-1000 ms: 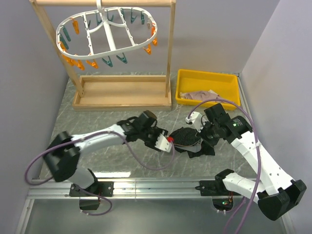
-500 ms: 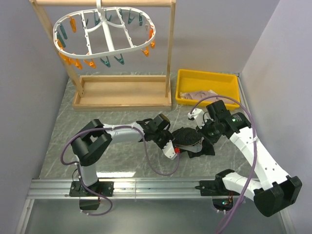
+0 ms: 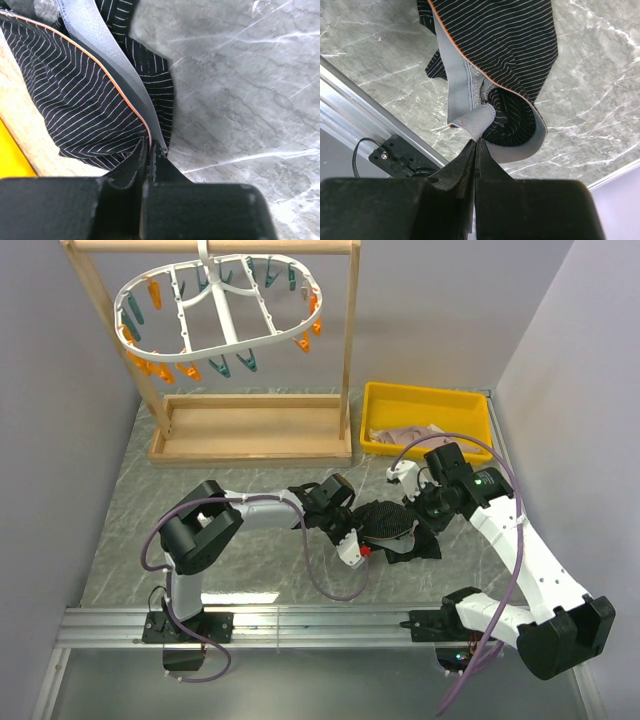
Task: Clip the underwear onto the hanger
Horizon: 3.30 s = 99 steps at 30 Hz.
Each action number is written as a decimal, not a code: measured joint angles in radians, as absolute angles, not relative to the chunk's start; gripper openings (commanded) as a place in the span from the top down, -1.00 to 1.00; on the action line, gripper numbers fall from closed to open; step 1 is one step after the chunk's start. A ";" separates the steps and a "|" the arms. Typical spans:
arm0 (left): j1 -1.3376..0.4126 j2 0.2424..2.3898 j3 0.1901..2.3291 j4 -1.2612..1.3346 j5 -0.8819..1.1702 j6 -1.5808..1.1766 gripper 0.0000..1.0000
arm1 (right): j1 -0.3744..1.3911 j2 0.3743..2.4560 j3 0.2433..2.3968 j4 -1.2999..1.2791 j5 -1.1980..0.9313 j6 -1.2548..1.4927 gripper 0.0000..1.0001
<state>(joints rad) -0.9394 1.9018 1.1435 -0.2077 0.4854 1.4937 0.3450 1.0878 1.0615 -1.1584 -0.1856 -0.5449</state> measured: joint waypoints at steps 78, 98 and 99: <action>-0.207 1.543 0.941 -0.458 0.709 0.266 -0.45 | 0.301 1.643 1.154 -0.838 -0.473 -0.236 -0.20; -0.260 1.662 0.910 -0.313 0.686 0.246 -0.37 | 0.277 1.828 1.151 -0.624 -0.503 -0.119 -0.05; -0.263 1.672 0.913 -0.305 0.687 0.247 -0.32 | 0.275 1.832 1.151 -0.618 -0.508 -0.118 -0.02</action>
